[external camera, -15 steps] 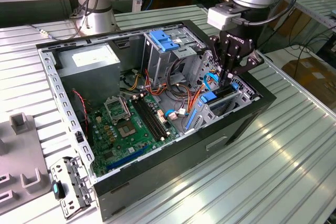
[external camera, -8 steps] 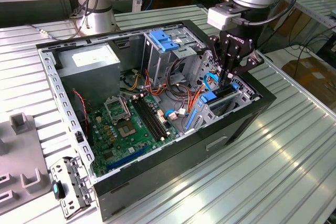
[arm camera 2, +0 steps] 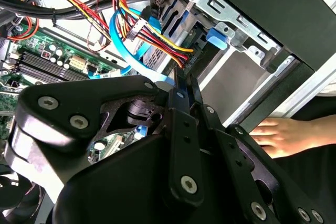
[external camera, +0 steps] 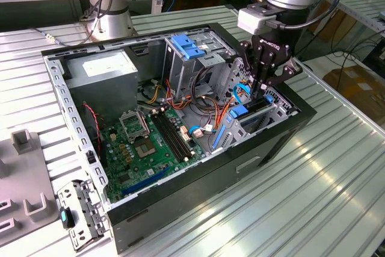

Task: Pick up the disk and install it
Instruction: 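Insert the second disk wire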

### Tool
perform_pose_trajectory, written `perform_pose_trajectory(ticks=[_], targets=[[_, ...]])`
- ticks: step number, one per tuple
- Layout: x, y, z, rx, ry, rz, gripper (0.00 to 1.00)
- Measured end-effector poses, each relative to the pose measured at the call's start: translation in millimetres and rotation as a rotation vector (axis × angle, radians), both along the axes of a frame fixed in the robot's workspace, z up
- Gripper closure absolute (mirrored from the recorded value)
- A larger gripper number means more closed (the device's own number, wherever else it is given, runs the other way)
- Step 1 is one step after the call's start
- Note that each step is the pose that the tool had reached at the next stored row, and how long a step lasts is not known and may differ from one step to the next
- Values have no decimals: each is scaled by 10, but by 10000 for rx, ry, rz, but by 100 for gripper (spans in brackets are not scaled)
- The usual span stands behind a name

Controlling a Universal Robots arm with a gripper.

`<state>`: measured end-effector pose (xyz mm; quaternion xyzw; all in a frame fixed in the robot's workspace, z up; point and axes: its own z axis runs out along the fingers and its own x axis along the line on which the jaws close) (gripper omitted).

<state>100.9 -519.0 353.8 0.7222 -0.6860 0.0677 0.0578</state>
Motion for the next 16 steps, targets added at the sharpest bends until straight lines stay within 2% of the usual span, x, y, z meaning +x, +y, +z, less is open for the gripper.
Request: perform_pose_trajectory(ticks=[2, 5, 8, 9, 11, 13, 15, 16], targets=[[0, -4, 0, 26, 0, 0, 84], [0, -38, 0, 170, 0, 0, 84], [0, -123, 0, 440, 0, 0, 84], [0, -143, 0, 572, 0, -2, 84], [0, -178, 0, 885, -1, -8, 84], [0, -200, -1, 1116, -1, -18, 84], [0, -222, 0, 1282, -1, -35, 84], [0, -233, -1, 1342, -2, -44, 84]])
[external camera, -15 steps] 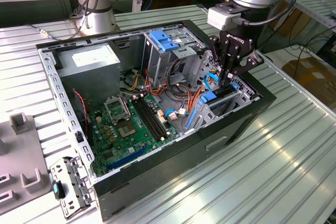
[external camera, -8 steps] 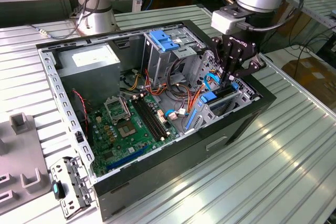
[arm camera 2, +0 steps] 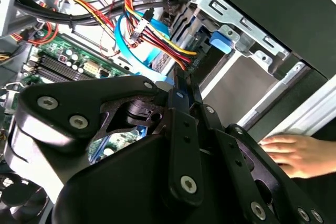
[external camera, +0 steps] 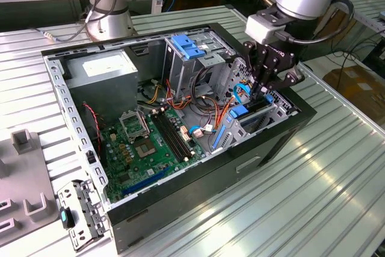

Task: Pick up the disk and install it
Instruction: 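Insert the second disk wire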

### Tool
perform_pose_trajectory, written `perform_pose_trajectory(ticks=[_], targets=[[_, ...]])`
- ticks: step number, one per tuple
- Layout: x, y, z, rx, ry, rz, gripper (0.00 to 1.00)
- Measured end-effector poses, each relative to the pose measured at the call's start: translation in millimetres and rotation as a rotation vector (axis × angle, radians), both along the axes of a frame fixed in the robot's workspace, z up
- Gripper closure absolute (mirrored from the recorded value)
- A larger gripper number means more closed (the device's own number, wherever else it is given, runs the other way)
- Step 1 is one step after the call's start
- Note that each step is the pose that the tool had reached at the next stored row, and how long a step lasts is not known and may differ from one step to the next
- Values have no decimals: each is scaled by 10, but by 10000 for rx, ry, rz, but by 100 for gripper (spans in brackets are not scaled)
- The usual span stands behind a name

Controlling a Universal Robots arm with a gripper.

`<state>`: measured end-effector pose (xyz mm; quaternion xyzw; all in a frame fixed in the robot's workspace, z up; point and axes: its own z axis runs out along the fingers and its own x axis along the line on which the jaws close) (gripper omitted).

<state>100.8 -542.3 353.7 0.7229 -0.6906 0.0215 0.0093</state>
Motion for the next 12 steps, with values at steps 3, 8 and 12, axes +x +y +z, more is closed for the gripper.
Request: perform_pose_trajectory(ticks=[3, 8, 12], targets=[[0, -91, -2, 215, 0, -70, 84], [0, -156, -4, 915, 2, -138, 84], [0, -192, -17, 981, 3, -163, 84]])
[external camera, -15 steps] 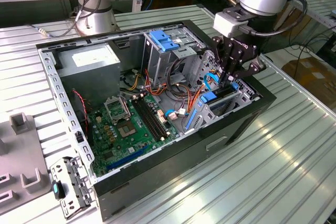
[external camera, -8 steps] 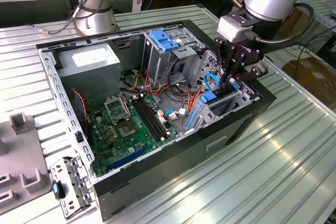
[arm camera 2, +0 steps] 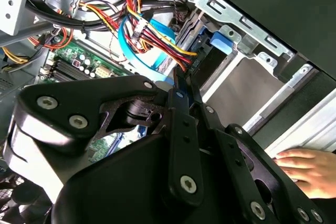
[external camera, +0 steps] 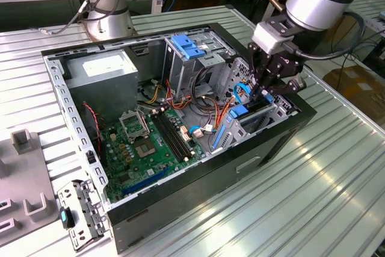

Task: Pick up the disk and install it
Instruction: 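Insert the second disk wire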

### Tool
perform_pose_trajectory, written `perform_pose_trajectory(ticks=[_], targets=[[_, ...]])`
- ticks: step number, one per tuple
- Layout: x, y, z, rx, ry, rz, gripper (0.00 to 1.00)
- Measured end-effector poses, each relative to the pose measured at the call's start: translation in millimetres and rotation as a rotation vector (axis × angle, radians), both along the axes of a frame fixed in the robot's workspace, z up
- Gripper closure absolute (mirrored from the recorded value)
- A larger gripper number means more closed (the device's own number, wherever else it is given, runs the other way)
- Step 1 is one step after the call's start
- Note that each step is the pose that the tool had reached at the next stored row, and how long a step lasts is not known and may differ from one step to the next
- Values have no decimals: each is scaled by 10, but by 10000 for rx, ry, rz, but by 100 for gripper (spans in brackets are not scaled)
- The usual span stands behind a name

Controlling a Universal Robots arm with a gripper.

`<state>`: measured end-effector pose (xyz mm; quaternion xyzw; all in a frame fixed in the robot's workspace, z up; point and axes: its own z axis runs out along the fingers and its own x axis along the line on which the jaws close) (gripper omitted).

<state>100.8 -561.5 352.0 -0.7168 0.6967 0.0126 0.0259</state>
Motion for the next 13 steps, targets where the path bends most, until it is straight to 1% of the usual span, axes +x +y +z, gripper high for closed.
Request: perform_pose_trajectory(ticks=[1, 3, 7, 9, 10, 11, 12, 13], targets=[[0, -8, 0, 4, 0, -7, 84], [1, -37, -8, 23, 5, -34, 84], [2, -41, -18, 28, 5, -54, 84], [3, -41, -24, 59, 5, -62, 84], [3, -42, -26, 85, 6, -68, 84], [4, -42, -27, 132, 6, -76, 84], [5, -43, -28, 203, 6, -86, 84], [5, -44, -29, 253, 7, -95, 84]])
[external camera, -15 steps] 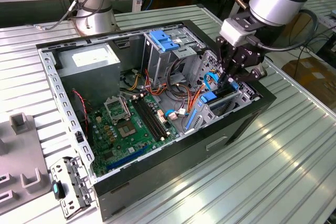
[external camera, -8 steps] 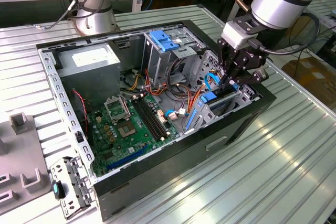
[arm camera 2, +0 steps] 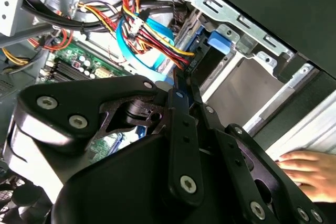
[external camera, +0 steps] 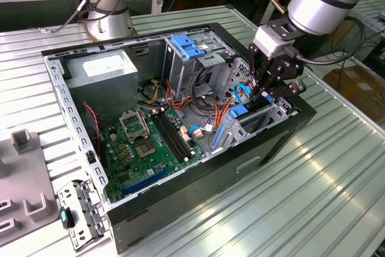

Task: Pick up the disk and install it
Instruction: 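Insert the second disk wire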

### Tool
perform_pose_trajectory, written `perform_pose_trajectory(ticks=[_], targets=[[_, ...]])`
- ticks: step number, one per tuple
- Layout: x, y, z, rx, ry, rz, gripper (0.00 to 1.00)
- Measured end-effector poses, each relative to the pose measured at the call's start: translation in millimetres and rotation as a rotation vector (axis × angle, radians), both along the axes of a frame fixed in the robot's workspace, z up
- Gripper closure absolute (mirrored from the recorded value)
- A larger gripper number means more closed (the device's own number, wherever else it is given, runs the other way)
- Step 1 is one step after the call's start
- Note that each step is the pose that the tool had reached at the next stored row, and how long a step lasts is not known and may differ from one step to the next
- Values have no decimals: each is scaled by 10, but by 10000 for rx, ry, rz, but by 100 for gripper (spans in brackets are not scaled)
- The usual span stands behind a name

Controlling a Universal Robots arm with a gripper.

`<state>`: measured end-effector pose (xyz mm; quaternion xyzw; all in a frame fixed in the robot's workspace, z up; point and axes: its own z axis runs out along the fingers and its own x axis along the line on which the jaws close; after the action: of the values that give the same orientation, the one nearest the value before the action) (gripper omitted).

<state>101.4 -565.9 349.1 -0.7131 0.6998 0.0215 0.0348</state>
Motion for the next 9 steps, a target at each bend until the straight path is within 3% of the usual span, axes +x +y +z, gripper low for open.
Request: perform_pose_trajectory(ticks=[1, 2, 9], targets=[[0, -1, -3, 73, 0, -11, 84], [1, -4, -8, 96, 0, -21, 84], [1, -13, -25, 94, 0, -40, 84]])
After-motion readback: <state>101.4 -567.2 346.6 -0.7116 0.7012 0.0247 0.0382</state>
